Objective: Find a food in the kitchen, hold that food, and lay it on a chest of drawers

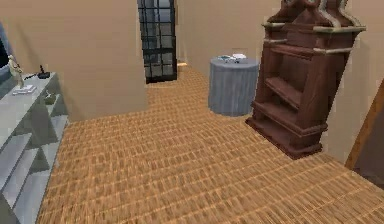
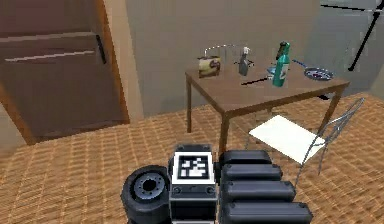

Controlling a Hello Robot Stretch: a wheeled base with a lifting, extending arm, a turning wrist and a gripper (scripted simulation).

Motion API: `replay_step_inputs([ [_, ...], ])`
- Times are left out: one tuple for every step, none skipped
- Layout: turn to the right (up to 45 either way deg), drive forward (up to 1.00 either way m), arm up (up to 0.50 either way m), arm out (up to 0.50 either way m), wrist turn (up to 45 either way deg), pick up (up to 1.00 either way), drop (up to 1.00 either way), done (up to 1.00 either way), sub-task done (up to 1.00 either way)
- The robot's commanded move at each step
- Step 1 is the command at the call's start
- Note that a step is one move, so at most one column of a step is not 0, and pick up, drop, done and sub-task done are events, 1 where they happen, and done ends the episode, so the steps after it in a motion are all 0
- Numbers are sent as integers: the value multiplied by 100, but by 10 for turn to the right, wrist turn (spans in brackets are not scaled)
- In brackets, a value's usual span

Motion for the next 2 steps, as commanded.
replay_step_inputs([
  [0,100,0,0,0,0,0,0,0],
  [0,100,0,0,0,0,0,0,0],
])
